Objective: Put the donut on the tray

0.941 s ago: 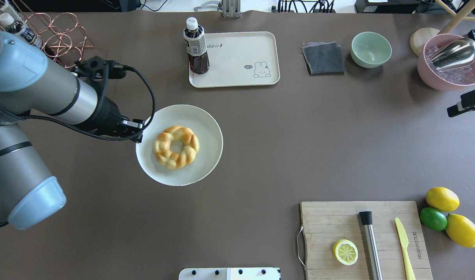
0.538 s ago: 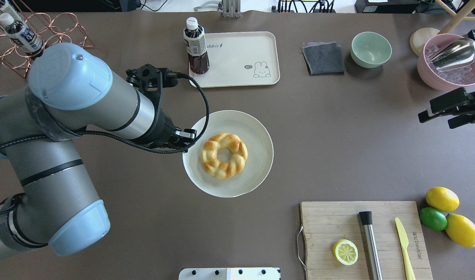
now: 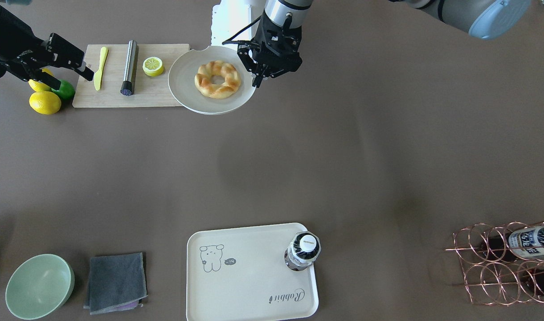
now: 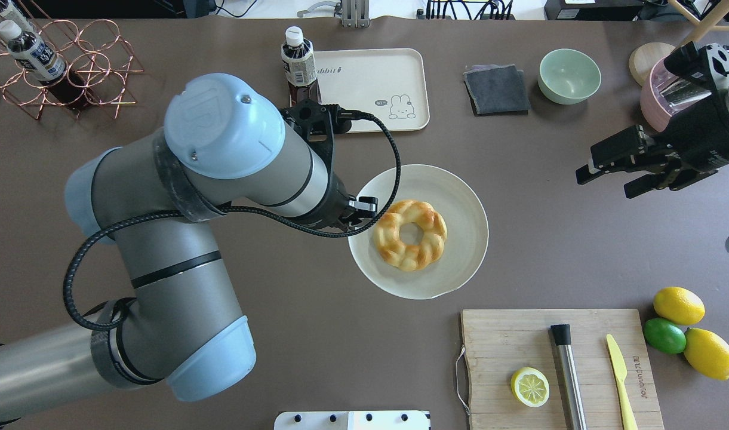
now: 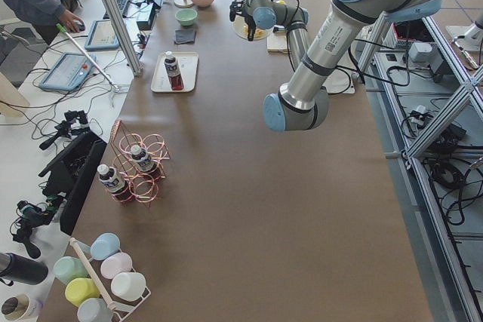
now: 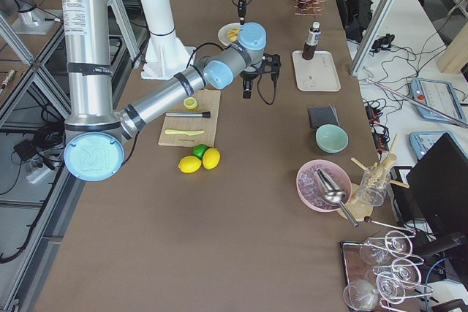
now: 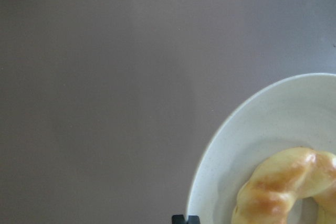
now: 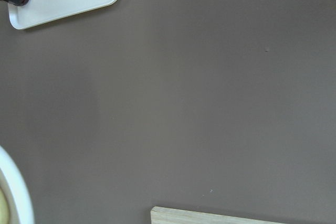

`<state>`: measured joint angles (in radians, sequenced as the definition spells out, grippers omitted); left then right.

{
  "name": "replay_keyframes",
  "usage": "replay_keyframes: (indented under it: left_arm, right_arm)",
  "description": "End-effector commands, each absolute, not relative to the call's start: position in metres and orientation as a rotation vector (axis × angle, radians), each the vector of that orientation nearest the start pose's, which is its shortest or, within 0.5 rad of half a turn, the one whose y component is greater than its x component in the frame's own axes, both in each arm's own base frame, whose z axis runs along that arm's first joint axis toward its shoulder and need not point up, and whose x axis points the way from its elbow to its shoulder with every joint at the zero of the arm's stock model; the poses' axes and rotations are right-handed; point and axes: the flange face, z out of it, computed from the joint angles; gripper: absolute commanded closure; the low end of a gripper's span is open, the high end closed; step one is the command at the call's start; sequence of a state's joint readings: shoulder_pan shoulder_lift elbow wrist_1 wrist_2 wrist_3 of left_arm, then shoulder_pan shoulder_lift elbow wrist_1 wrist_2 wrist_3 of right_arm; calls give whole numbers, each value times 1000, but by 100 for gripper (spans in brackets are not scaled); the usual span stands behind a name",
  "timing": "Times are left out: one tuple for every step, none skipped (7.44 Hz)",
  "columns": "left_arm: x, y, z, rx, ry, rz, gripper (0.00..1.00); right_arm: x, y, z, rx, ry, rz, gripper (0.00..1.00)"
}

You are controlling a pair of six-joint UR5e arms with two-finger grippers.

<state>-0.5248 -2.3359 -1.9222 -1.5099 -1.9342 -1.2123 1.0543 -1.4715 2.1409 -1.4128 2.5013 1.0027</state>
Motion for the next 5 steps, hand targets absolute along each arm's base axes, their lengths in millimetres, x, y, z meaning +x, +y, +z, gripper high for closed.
replay_keyframes:
  left_arm:
    - [498,-378,50,153,1079,36,100]
    - [501,-380,44,153,1081,37,100]
    - [501,-380,36,151,1080,37,100]
    - [500,-379,33,151,1082,38,100]
    - [498,-378,25,153,1090,39,100]
  right_arm:
    - [-219,-424,273,-62,-1170,54,8]
    - [-234,-422,260,-60,-1173,58,23]
    - [-241,-418,258,-61,-1173,45,37]
    - [-245,-412,254,-63,-1178,28,37]
    - [-248,-410,254,-67,-1177,23,37]
